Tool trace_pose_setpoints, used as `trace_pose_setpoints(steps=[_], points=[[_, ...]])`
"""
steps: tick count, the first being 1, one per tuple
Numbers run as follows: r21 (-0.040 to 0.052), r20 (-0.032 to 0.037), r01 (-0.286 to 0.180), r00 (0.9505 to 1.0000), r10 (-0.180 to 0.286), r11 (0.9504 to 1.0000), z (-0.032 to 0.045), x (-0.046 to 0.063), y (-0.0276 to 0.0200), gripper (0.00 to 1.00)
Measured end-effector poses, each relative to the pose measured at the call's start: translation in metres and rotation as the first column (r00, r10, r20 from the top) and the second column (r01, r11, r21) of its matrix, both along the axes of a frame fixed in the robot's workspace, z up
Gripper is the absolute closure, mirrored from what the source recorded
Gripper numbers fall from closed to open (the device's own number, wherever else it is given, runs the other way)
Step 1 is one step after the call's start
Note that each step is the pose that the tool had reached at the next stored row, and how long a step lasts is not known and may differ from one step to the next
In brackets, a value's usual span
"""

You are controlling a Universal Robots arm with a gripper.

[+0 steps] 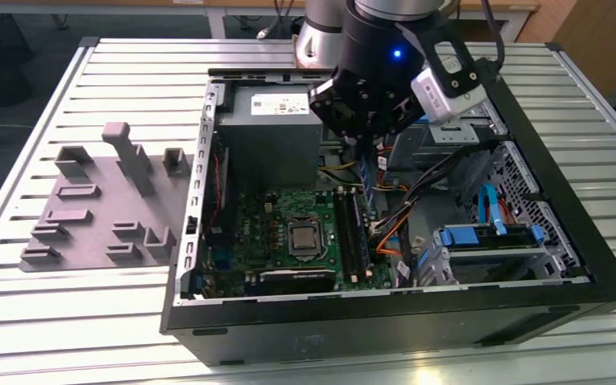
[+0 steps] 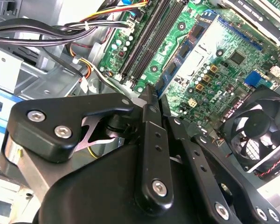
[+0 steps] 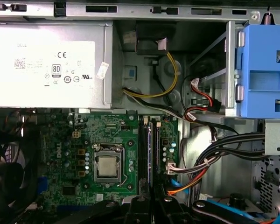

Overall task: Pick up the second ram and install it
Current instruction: 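Insert the second ram into the second slot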

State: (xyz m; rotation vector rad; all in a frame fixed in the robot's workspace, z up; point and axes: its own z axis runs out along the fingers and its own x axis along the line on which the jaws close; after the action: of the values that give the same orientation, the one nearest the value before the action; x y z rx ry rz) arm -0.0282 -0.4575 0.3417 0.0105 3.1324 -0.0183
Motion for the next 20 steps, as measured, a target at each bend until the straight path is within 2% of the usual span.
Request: trace_pose_setpoints(steps=[7,13,20], points=[[0.0000,-0.0053,0.000,1.0000,0.000,1.0000,-0.0127,0.000,-0.0002,0.86],[0.0000,-0.0066,0.000,1.0000,0.000,1.0000,-0.0233,0.000,-0.0003,0.86],[-0.0001,-0.0066,0.000,1.0000,0.000,1.0000,-0.0246,0.000,-0.0003,0.86]])
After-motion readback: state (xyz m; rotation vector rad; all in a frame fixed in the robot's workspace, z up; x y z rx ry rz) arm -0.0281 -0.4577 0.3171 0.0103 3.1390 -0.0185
